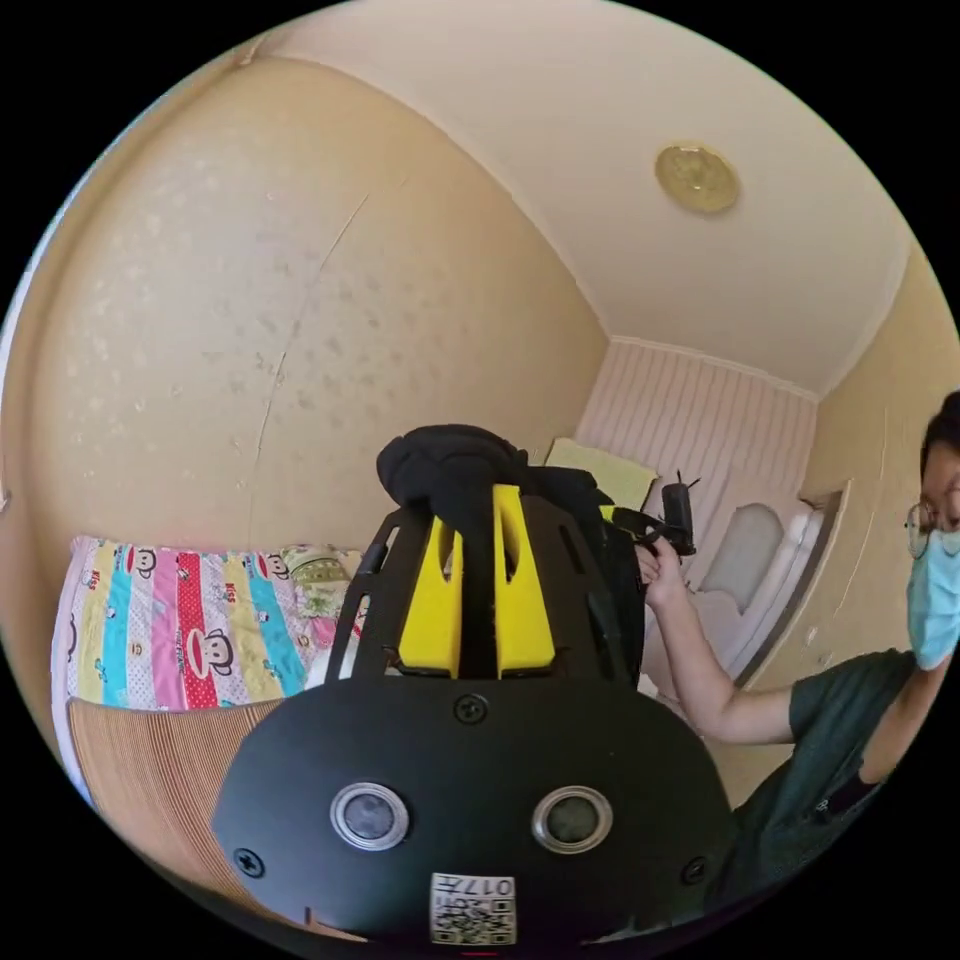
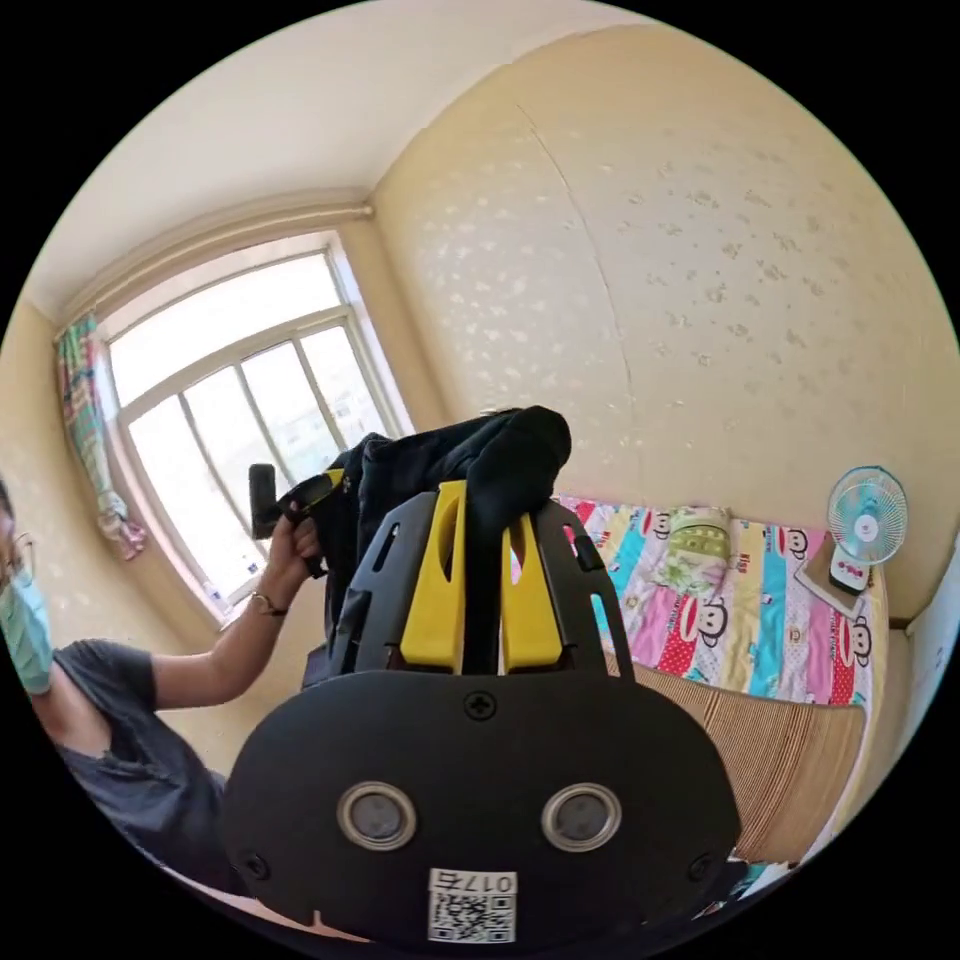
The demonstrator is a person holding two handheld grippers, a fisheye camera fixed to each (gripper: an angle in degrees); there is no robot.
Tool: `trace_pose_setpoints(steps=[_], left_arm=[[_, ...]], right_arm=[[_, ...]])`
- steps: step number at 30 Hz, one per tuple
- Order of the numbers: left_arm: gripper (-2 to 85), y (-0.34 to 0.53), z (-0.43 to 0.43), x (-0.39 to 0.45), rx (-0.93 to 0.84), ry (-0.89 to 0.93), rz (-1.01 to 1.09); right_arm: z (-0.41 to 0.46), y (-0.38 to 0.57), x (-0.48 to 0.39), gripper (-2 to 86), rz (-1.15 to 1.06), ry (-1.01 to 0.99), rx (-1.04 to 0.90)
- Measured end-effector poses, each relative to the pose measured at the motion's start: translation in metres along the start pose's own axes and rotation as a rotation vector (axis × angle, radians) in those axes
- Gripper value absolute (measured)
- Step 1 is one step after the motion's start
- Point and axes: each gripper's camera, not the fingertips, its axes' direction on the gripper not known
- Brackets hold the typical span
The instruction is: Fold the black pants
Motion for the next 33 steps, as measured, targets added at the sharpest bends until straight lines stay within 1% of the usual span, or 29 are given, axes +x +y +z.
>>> trace_pose_setpoints(steps=[1, 2, 3, 4, 5, 6, 7, 8, 9, 10, 11, 12, 13, 14, 15, 17, 18, 20, 22, 24, 25, 26, 27, 28, 30, 32, 33], left_arm=[[5.9, -0.006, 0.016, -0.030, -0.028, 0.011, -0.079], [7.4, -0.006, 0.040, -0.086, -0.070, 0.022, -0.271], [9.8, 0.010, 0.050, -0.131, -0.073, 0.019, -0.414], [10.3, 0.021, 0.051, -0.149, -0.069, 0.003, -0.452], [11.2, 0.047, 0.050, -0.178, -0.088, -0.064, -0.480], [10.9, 0.078, 0.049, -0.200, -0.145, -0.134, -0.465], [10.7, 0.097, 0.048, -0.210, -0.181, -0.167, -0.452], [10.3, 0.142, 0.047, -0.229, -0.264, -0.230, -0.444], [10.1, 0.195, 0.047, -0.249, -0.365, -0.277, -0.469], [10.1, 0.224, 0.047, -0.258, -0.419, -0.292, -0.490], [10.2, 0.282, 0.046, -0.275, -0.522, -0.306, -0.541], [10.3, 0.343, 0.043, -0.287, -0.621, -0.294, -0.600], [10.5, 0.373, 0.041, -0.290, -0.663, -0.283, -0.628], [10.7, 0.426, 0.036, -0.292, -0.741, -0.267, -0.674], [11.5, 0.471, 0.031, -0.288, -0.807, -0.257, -0.703], [13.3, 0.523, 0.025, -0.277, -0.904, -0.245, -0.709], [15.1, 0.550, 0.020, -0.269, -0.964, -0.270, -0.704], [17.8, 0.580, 0.009, -0.260, -1.016, -0.353, -0.719], [18.6, 0.606, -0.003, -0.253, -1.024, -0.339, -0.778], [16.5, 0.640, -0.009, -0.242, -1.075, -0.225, -0.891], [15.8, 0.645, -0.011, -0.238, -1.072, -0.202, -0.915], [13.3, 0.651, -0.018, -0.232, -1.058, -0.148, -0.973], [10.3, 0.656, -0.026, -0.229, -1.030, -0.054, -1.068], [8.6, 0.656, -0.030, -0.228, -0.997, 0.012, -1.114], [5.4, 0.650, -0.060, -0.222, -0.724, 0.326, -1.216], [5.1, 0.647, -0.086, -0.218, -0.577, 0.452, -1.231], [5.1, 0.648, -0.101, -0.216, -0.589, 0.437, -1.223]], right_arm=[[0.038, -0.006, 0.035, 5.3, 0.103, 0.083, -0.088], [0.066, 0.000, 0.065, 6.2, 0.220, 0.186, -0.139], [0.077, 0.006, 0.078, 6.6, 0.258, 0.223, -0.149], [0.096, 0.024, 0.098, 6.3, 0.287, 0.246, -0.165], [0.116, 0.047, 0.114, 6.0, 0.277, 0.227, -0.193], [0.127, 0.061, 0.122, 5.8, 0.269, 0.213, -0.218], [0.151, 0.093, 0.138, 5.6, 0.265, 0.185, -0.296], [0.177, 0.133, 0.155, 5.6, 0.284, 0.166, -0.398], [0.190, 0.154, 0.163, 5.7, 0.299, 0.159, -0.454], [0.215, 0.200, 0.177, 5.9, 0.338, 0.143, -0.579], [0.237, 0.248, 0.189, 6.2, 0.390, 0.126, -0.700], [0.245, 0.272, 0.194, 6.4, 0.418, 0.117, -0.749], [0.257, 0.318, 0.199, 6.8, 0.466, 0.089, -0.834], [0.263, 0.357, 0.201, 7.0, 0.512, 0.070, -0.900], [0.264, 0.375, 0.202, 7.1, 0.536, 0.065, -0.926], [0.257, 0.432, 0.204, 7.3, 0.632, 0.053, -0.989], [0.253, 0.443, 0.205, 7.3, 0.659, 0.055, -0.996], [0.234, 0.480, 0.212, 7.3, 0.768, 0.080, -1.001], [0.220, 0.501, 0.219, 7.4, 0.849, 0.093, -1.005], [0.206, 0.515, 0.225, 7.6, 0.906, 0.086, -1.002], [0.197, 0.521, 0.228, 7.6, 0.931, 0.080, -0.998], [0.189, 0.524, 0.232, 7.6, 0.946, 0.068, -0.998], [0.185, 0.525, 0.234, 7.6, 0.952, 0.060, -0.996], [0.178, 0.526, 0.239, 7.7, 0.966, 0.038, -0.981], [0.170, 0.526, 0.248, 7.6, 0.981, 0.008, -0.955], [0.166, 0.525, 0.264, 7.6, 0.991, 0.015, -0.942], [0.165, 0.525, 0.268, 7.6, 0.992, 0.021, -0.943]])
